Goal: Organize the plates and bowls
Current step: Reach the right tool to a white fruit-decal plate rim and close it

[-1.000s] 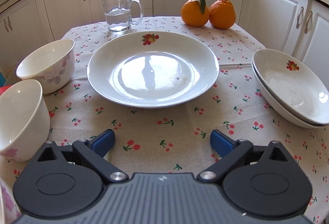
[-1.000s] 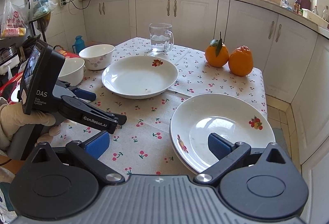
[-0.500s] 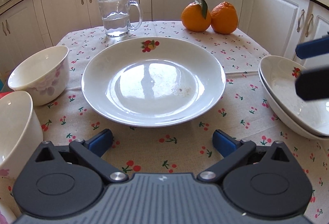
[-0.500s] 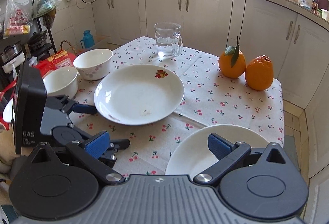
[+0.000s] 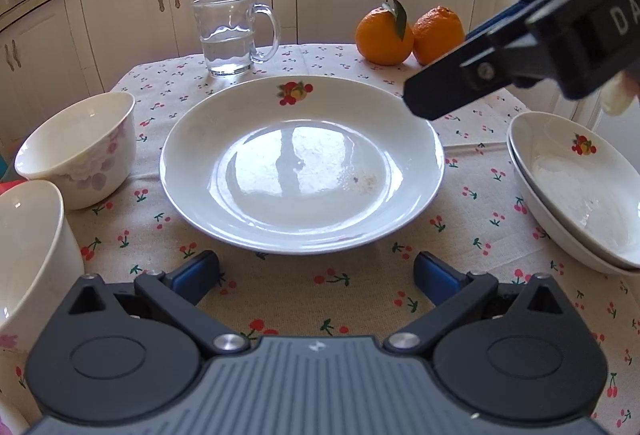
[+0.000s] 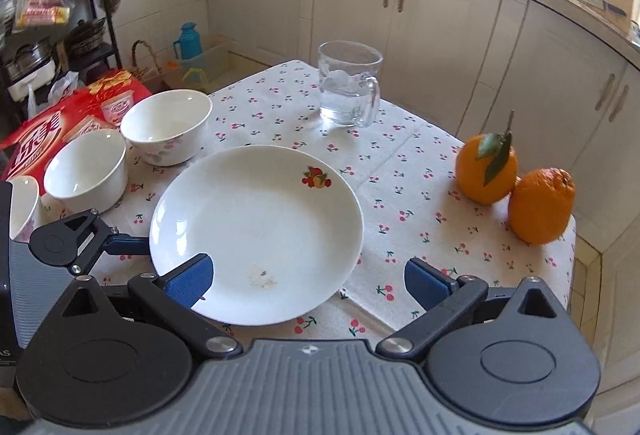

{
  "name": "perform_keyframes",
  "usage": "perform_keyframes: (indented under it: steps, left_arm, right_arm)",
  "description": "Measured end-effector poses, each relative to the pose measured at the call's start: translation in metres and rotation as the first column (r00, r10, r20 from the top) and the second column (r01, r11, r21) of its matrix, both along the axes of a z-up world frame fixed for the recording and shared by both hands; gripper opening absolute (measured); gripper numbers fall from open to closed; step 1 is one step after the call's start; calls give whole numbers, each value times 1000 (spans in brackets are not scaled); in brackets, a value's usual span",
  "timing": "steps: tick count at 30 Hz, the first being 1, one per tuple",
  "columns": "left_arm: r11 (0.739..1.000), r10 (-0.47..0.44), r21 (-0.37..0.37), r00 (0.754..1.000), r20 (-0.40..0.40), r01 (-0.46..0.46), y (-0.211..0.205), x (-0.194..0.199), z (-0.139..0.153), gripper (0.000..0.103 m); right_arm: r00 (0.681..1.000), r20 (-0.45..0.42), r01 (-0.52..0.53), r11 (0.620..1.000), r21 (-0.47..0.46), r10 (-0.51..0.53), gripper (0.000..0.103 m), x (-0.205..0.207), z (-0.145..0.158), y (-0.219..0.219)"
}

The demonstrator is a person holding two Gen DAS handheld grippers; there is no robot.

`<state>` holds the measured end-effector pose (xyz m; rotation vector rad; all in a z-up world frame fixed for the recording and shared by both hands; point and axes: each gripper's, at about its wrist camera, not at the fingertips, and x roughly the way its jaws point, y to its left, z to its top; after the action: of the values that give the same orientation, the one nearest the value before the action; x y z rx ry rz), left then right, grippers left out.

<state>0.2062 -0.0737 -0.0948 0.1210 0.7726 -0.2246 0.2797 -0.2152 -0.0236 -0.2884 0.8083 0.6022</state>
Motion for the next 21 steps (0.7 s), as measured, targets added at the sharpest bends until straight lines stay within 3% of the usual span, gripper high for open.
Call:
perform_keyframes:
  steps: [12, 18, 21]
  left_arm:
    - [1000, 30, -2, 999, 25, -30, 3, 6, -1, 100]
    - [1000, 15, -10, 999, 40, -14, 3, 5, 1, 87]
    - [1000, 10, -12, 999, 44, -10, 4, 6, 1, 83]
  right_arm:
    - [973, -61, -225, 972, -59, 222, 103, 50, -19, 32]
    - [957, -99, -280, 958, -55, 273, 99, 81, -30, 39]
    - [949, -130, -295, 954, -57, 286, 91, 97, -37, 42]
